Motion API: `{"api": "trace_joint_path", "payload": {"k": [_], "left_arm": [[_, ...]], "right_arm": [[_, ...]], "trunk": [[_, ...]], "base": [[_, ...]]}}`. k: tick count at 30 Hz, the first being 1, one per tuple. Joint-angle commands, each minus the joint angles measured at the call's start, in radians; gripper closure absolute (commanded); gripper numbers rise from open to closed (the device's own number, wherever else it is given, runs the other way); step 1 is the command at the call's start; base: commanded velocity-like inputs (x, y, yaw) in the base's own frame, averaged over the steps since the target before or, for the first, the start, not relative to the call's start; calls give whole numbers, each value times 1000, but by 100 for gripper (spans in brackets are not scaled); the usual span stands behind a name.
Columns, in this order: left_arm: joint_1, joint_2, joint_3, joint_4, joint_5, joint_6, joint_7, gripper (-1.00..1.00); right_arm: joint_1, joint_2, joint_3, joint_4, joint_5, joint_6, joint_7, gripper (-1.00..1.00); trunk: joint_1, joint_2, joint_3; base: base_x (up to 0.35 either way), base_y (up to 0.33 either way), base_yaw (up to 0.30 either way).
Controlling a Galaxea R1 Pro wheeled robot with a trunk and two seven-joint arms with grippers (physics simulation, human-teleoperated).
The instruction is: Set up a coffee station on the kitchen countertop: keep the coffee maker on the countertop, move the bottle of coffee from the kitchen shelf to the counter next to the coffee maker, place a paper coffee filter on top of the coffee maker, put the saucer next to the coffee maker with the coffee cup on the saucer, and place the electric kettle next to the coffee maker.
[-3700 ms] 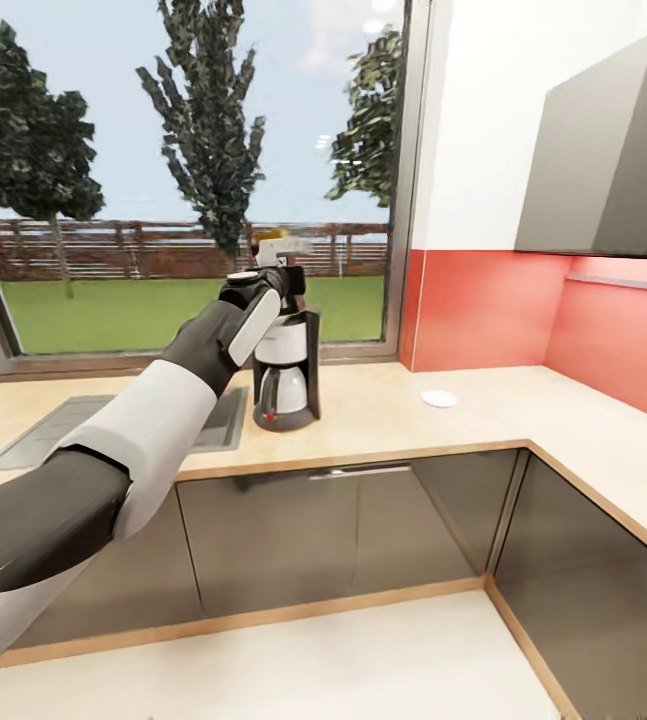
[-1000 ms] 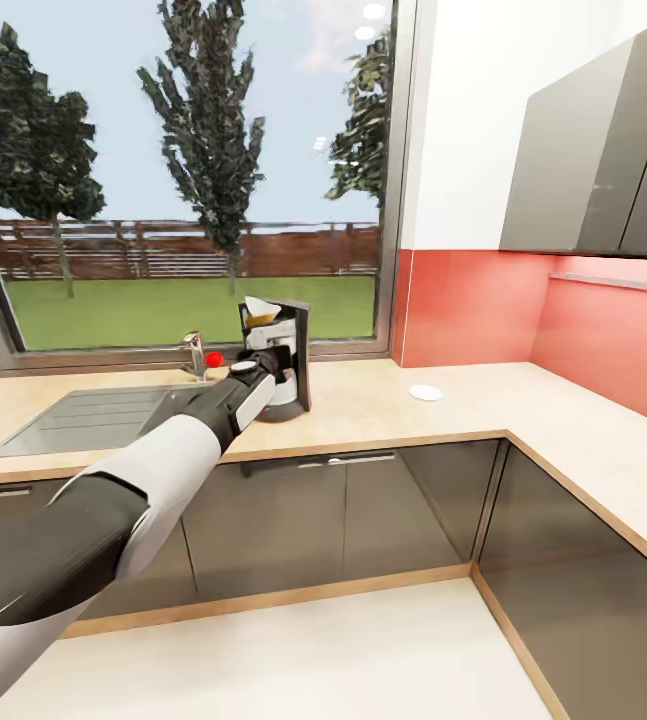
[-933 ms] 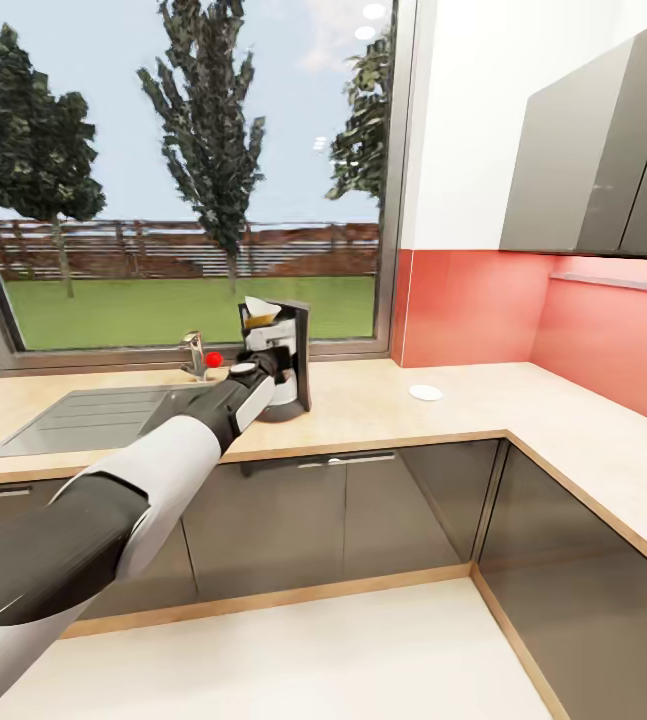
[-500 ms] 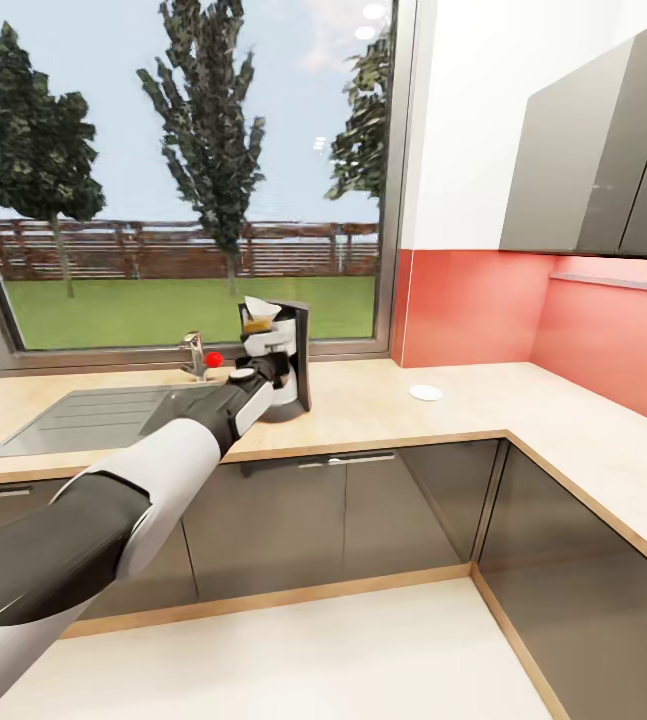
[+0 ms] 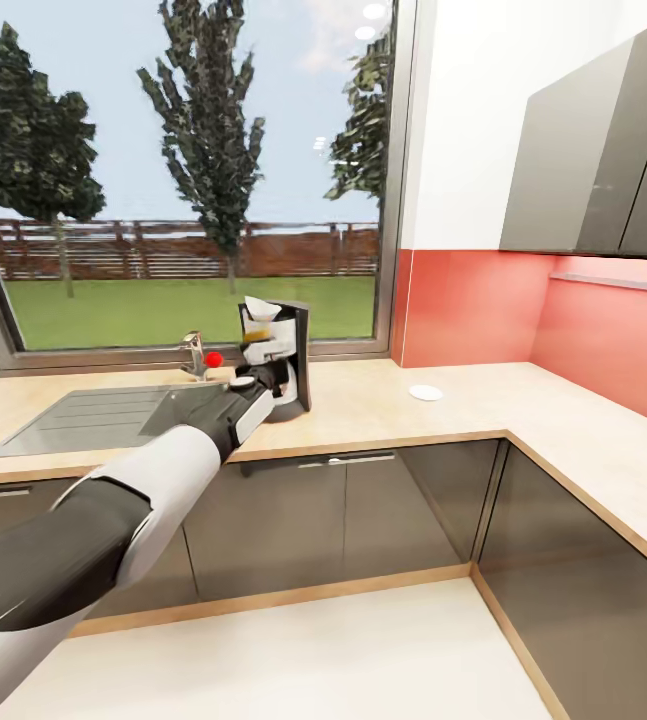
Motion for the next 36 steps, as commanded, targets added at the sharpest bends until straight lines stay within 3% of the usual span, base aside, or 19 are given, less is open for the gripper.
{"api": "trace_joint_path", "payload": {"k": [1, 8, 36], "left_arm": [[4, 0, -7, -1, 0, -1, 6, 100], [20, 0, -6, 0, -1, -52, 6, 100], [43, 0, -6, -1, -1, -58, 7, 100]], "right_arm": [[-2, 0, 6, 4, -10, -6, 7, -100], [-2, 0, 6, 4, -10, -6, 7, -100], [-2, 0, 6, 4, -10, -6, 7, -100]], "trunk": [[0, -1, -2], [0, -1, -2], [0, -1, -2]], "base": [[0, 0, 0], [0, 0, 0], [0, 0, 0]]}}
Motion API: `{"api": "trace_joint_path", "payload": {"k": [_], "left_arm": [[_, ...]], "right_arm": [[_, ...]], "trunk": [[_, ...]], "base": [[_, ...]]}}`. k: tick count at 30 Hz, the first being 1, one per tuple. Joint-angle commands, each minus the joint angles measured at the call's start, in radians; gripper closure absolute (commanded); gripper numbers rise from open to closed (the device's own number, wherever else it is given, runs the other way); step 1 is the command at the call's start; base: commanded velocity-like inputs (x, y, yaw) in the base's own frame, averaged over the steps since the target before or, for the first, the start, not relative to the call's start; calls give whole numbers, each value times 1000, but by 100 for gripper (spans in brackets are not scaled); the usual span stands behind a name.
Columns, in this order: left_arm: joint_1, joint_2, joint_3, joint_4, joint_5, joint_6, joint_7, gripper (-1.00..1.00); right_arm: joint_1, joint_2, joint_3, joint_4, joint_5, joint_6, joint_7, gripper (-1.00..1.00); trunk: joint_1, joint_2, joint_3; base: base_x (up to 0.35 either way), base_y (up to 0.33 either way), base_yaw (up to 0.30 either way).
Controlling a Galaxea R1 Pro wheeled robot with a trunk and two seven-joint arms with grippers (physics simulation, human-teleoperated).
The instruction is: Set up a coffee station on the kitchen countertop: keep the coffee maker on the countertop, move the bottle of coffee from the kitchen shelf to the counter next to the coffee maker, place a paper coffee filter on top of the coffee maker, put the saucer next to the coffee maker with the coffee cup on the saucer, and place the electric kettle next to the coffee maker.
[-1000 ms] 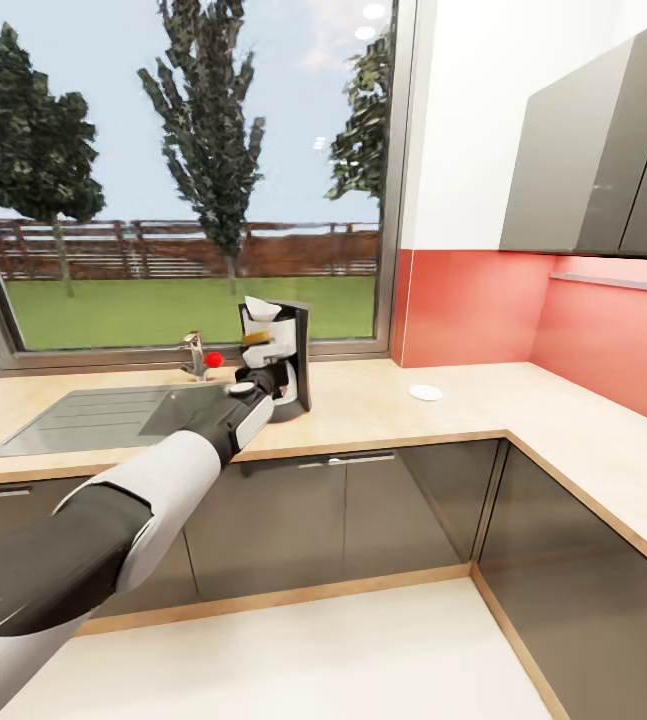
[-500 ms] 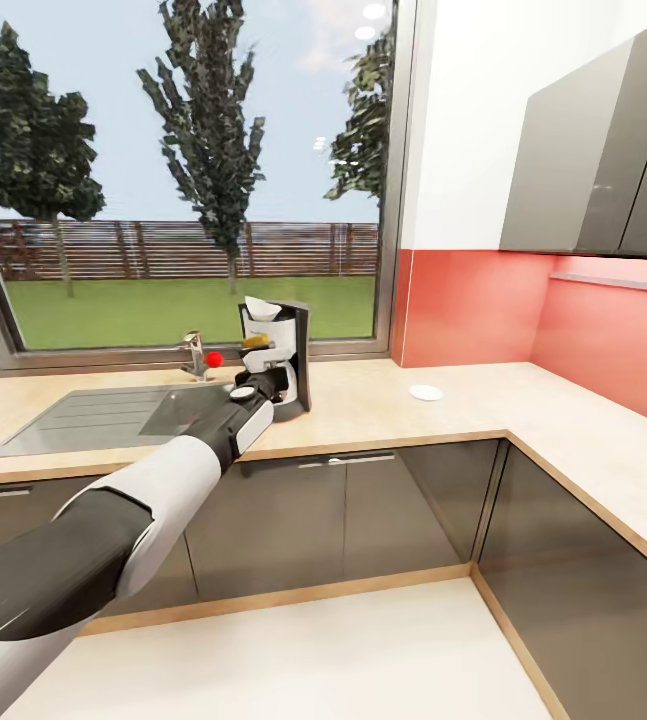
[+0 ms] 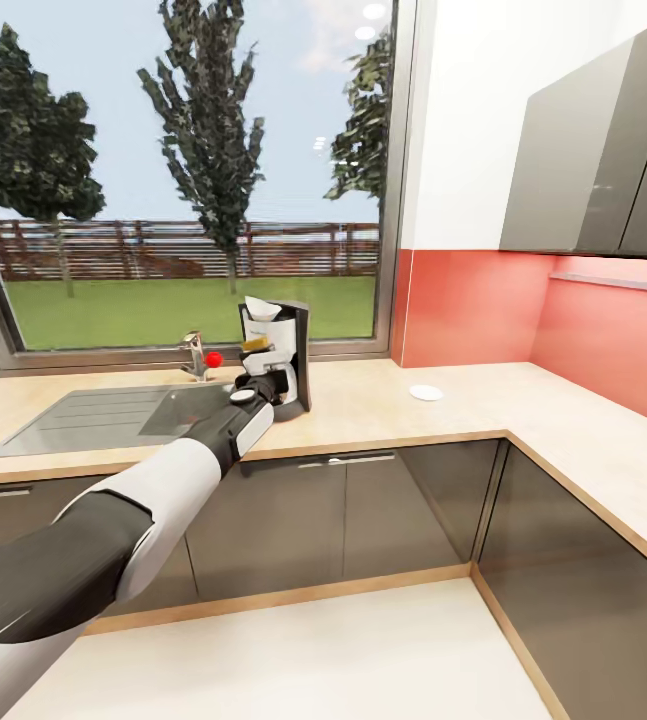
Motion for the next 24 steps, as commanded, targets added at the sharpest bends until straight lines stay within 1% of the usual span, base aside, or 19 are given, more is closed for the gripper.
{"api": "trace_joint_path", "payload": {"k": [1, 13, 14, 17, 20, 24], "left_arm": [[-1, 0, -8, 1, 5, -2, 6, 100], [-1, 0, -10, -3, -4, -1, 11, 100], [-1, 0, -10, -2, -33, 0, 13, 100], [-1, 0, -10, -1, -57, 1, 14, 100], [-1, 0, -10, 0, -71, 1, 14, 100], [-1, 0, -10, 1, -76, 1, 14, 100]], "right_arm": [[-2, 0, 6, 4, -10, -6, 7, -100], [-2, 0, 6, 4, -10, -6, 7, -100], [-2, 0, 6, 4, -10, -6, 7, -100], [-2, 0, 6, 4, -10, -6, 7, -100], [-2, 0, 6, 4, -10, -6, 7, -100], [-2, 0, 6, 4, -10, -6, 7, -100]], "trunk": [[0, -1, -2], [0, -1, -2], [0, -1, -2], [0, -1, -2], [0, -1, -2], [0, -1, -2]], "base": [[0, 0, 0], [0, 0, 0], [0, 0, 0], [0, 0, 0], [0, 0, 0], [0, 0, 0]]}}
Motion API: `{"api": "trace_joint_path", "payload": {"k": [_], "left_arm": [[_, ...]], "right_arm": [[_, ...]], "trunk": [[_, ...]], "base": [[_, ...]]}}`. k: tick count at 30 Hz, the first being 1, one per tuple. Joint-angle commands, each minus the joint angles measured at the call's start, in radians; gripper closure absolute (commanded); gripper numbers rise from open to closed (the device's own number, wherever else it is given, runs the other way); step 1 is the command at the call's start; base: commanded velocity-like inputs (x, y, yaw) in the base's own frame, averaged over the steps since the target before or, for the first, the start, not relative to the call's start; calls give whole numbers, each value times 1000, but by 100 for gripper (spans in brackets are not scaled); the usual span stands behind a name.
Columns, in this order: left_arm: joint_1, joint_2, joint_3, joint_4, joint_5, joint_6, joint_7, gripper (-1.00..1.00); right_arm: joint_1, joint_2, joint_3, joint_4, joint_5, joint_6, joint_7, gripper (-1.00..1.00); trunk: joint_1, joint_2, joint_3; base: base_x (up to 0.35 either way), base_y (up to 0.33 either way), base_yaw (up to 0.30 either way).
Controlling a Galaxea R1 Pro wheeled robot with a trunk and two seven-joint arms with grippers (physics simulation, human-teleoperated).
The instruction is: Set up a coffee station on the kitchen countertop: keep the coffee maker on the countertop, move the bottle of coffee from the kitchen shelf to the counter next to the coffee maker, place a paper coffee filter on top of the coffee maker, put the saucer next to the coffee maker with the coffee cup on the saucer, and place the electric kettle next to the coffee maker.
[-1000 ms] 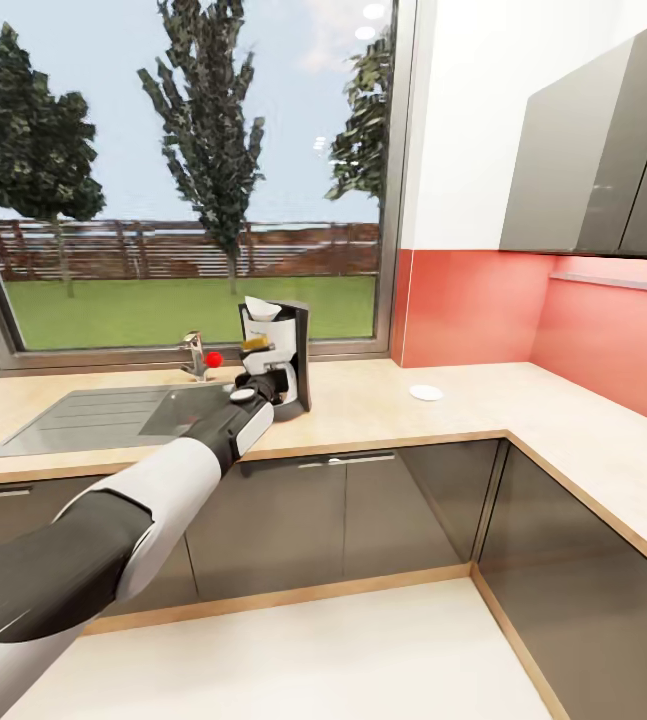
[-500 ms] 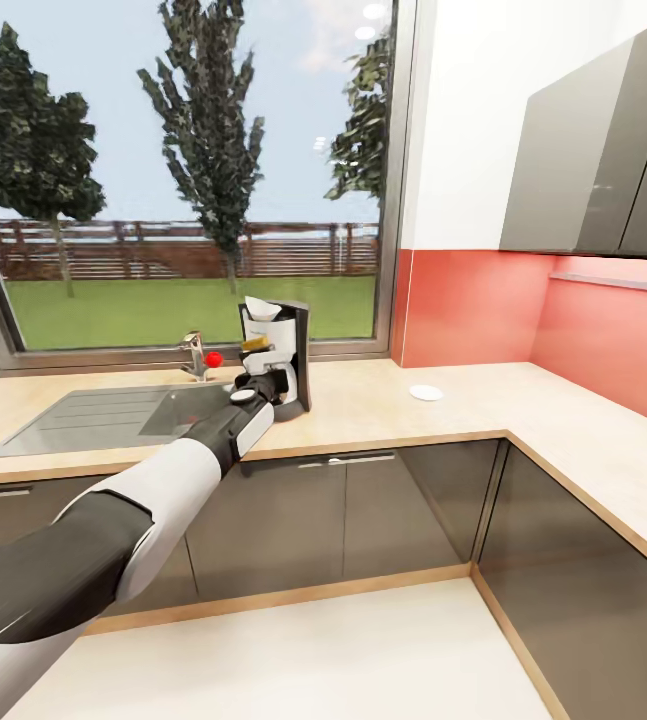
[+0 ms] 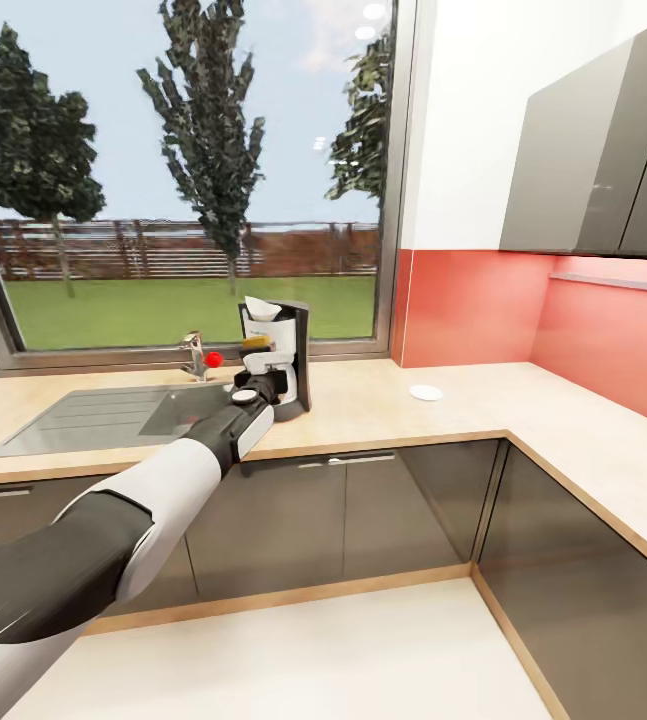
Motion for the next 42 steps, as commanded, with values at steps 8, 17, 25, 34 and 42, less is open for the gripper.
{"api": "trace_joint_path", "payload": {"k": [8, 17, 25, 34, 42], "left_arm": [[-1, 0, -8, 1, 6, -1, 5, 100], [12, 0, -11, 25, 10, -8, 6, 100], [12, 0, -11, 25, 10, -8, 6, 100], [12, 0, -11, 25, 10, -8, 6, 100], [21, 0, -11, 27, 9, -15, 6, 100]], "right_arm": [[-2, 1, 6, 4, -10, -6, 7, -100], [-4, -1, 6, 2, -11, -9, 8, -100], [-4, -1, 6, 2, -11, -9, 8, -100], [-4, -1, 6, 2, -11, -9, 8, -100], [-5, -1, 6, 2, -11, -8, 7, -100]], "trunk": [[0, -1, -2], [0, -1, -2], [0, -1, -2], [0, -1, -2], [0, -1, -2]], "base": [[-70, 0, 0], [-5, 0, 0], [0, 0, 0], [0, 0, 0], [0, 0, 0]]}}
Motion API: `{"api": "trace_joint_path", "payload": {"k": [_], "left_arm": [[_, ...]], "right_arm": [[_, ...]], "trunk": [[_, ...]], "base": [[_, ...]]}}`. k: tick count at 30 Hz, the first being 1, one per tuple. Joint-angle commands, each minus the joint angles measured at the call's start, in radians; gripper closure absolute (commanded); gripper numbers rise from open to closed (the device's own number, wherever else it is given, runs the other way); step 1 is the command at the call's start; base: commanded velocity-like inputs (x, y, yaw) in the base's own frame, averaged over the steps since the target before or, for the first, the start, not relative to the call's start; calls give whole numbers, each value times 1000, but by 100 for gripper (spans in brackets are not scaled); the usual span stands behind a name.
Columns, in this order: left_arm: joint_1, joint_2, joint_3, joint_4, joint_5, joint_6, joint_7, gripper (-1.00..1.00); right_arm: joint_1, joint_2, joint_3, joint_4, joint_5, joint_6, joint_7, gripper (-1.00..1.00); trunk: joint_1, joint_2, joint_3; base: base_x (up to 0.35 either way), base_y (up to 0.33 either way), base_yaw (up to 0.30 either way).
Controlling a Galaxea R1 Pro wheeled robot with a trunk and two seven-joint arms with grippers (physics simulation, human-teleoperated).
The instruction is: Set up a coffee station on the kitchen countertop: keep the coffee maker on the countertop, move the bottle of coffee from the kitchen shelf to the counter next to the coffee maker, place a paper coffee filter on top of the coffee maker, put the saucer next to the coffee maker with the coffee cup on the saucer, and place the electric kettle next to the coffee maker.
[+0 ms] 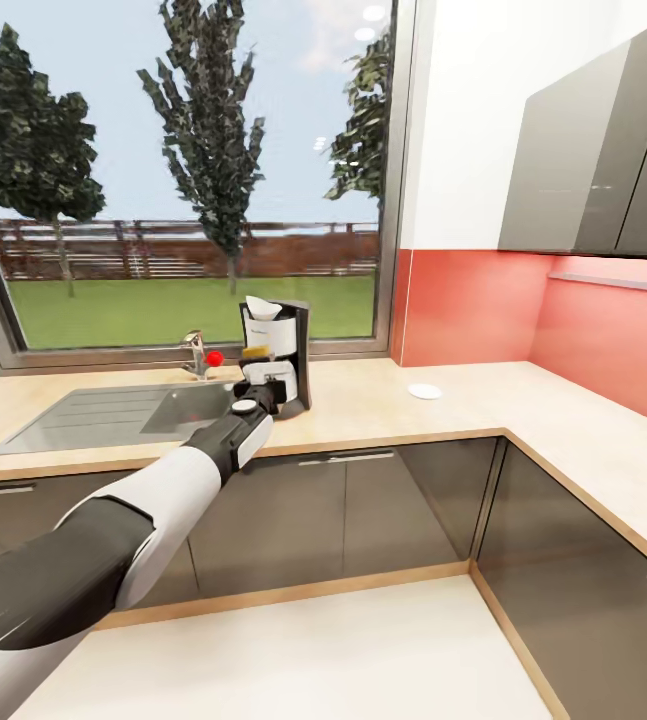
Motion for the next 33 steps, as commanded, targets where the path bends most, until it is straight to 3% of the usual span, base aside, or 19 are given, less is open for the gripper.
{"api": "trace_joint_path", "payload": {"k": [1, 33], "left_arm": [[-1, 0, -9, 1, 7, -3, 6, 100], [0, 0, -8, 6, 7, -5, 6, 100]], "right_arm": [[-1, 0, 6, 4, -11, -6, 7, -100], [-1, 0, 6, 4, -10, -5, 7, -100]], "trunk": [[0, -1, -2], [0, -1, -2]], "base": [[0, 0, 0], [17, 0, 0]]}}
